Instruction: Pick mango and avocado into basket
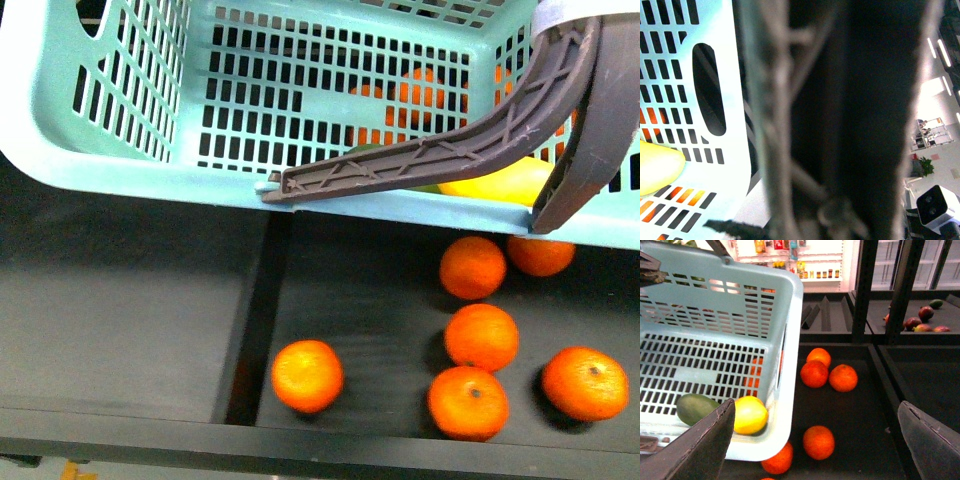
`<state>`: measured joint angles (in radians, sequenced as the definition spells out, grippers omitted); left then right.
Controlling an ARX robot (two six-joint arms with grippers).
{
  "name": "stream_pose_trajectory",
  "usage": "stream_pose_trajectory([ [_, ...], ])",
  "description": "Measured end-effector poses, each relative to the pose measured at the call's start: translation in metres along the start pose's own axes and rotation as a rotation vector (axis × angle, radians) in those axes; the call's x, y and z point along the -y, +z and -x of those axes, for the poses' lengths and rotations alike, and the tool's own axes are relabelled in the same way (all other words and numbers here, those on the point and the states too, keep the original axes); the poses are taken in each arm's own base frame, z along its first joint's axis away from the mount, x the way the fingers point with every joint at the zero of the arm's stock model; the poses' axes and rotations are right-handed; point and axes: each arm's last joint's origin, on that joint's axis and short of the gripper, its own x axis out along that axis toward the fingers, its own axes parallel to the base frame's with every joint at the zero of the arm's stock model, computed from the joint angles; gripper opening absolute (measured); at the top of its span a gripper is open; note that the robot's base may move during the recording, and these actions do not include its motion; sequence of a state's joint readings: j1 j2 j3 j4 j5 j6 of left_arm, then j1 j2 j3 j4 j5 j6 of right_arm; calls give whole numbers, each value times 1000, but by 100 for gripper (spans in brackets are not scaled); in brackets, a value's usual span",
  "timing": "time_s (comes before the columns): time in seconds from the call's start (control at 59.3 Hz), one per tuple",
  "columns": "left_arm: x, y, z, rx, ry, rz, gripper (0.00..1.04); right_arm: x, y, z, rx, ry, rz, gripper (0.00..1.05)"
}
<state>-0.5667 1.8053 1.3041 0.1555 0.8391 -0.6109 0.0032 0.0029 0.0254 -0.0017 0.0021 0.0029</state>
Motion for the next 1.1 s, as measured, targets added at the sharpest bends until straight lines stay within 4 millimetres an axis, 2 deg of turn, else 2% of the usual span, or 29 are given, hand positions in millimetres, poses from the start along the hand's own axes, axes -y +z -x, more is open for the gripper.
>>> stream_pose_trajectory([
  [0.388,0,0,0,1,1,-1,7,0,0,0,0,0,0,96],
  [0.523,-5,4,6,26,29,3,7,0,0,0,-1,4,0,96],
  [0.556,-4,3,1,124,126,29,7,0,0,0,-1,4,0,96],
  [0.641,-6,4,-14,556,436,255,7,0,0,0,-1,4,0,96],
  [0.725,-15,13,-14,851,562,439,7,0,0,0,-1,1,0,96],
  [0.809,-34,25,-10,1137,639,564,7,0,0,0,-1,-1,0,96],
  [0.944,-66,34,-5,1287,648,619,7,0,0,0,-1,-1,0,96],
  [1.096,-108,42,-13,1394,474,686,7,0,0,0,-1,0,0,96],
])
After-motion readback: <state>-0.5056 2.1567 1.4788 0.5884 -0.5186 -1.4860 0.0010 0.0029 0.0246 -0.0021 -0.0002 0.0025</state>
